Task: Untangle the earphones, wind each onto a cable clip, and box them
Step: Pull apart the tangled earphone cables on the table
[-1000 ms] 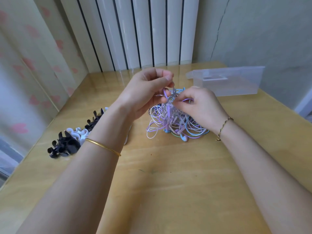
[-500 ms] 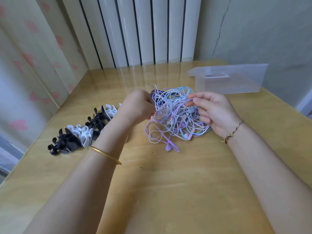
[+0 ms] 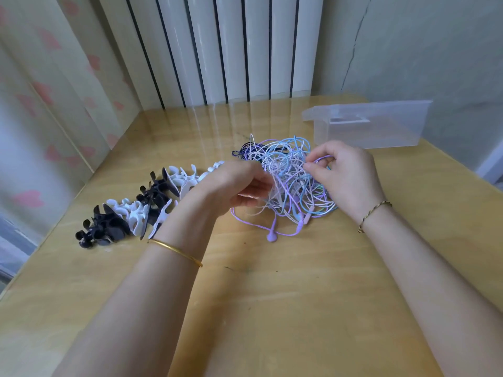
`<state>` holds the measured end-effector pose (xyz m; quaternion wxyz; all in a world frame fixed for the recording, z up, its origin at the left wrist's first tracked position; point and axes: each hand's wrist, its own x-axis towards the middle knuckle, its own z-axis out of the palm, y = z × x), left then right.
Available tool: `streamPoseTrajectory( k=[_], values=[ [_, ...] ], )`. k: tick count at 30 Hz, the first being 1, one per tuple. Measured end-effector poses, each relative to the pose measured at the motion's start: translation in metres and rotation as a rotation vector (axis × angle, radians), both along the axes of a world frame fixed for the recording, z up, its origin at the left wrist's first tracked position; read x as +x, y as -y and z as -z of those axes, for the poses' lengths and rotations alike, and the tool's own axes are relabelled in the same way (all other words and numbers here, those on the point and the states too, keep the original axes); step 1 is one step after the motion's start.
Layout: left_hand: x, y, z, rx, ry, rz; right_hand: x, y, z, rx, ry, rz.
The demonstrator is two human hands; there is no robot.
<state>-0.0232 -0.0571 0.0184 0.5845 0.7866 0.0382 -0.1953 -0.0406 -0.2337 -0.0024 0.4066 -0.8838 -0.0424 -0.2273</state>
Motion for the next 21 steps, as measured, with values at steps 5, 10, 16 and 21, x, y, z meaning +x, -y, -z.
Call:
streamPoseTrajectory(
  k=[5,10,16,21],
  values=[
    [0.002,0.004,0.002,-0.001,0.193,0.101,-0.004,-0.006,0.001,-0.049,-0.009,-0.058],
    [-0.002,0.007,0.003,0.065,0.398,0.126,-0.001,-0.006,0.006,0.123,-0.110,-0.045],
    [-0.007,0.010,-0.001,0.173,0.563,0.138,-0.003,-0.002,0.007,0.451,-0.308,-0.095],
    [-0.009,0.011,0.000,0.113,0.534,0.219,-0.005,-0.005,0.005,0.868,-0.444,-0.137]
  ],
)
